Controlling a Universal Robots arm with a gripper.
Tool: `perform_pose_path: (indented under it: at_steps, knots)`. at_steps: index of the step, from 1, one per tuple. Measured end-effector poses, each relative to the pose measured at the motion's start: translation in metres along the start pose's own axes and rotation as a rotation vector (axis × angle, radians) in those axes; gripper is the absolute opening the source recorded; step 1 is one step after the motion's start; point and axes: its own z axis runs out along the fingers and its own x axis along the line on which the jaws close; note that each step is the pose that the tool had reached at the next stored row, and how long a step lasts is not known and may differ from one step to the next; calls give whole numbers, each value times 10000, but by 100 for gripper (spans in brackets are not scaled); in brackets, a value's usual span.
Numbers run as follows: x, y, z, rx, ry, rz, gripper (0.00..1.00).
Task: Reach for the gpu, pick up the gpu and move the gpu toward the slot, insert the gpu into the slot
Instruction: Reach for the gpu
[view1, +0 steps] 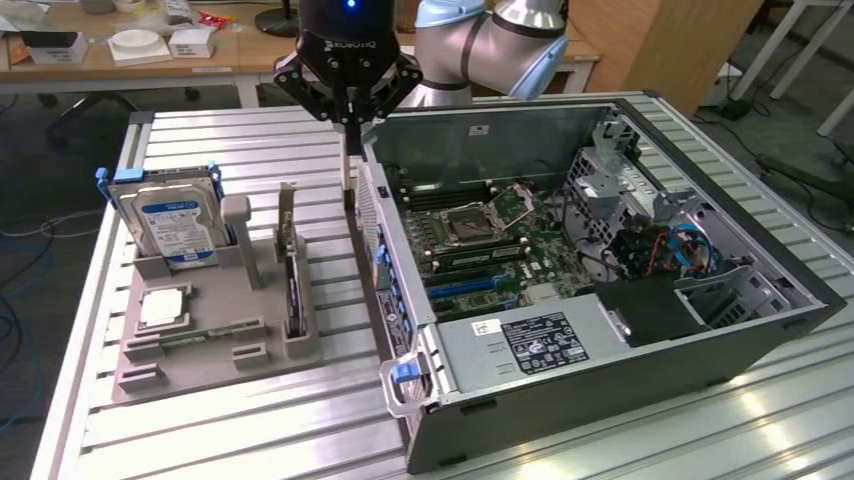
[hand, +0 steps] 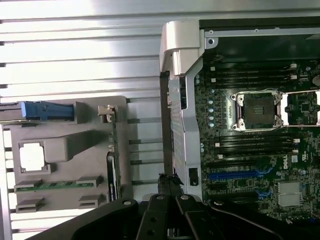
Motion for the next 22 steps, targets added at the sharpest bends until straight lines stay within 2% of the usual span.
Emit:
perform_pose_path:
  at_steps: [22]
  knots:
    - [259,-20,-6,0,0,2,10]
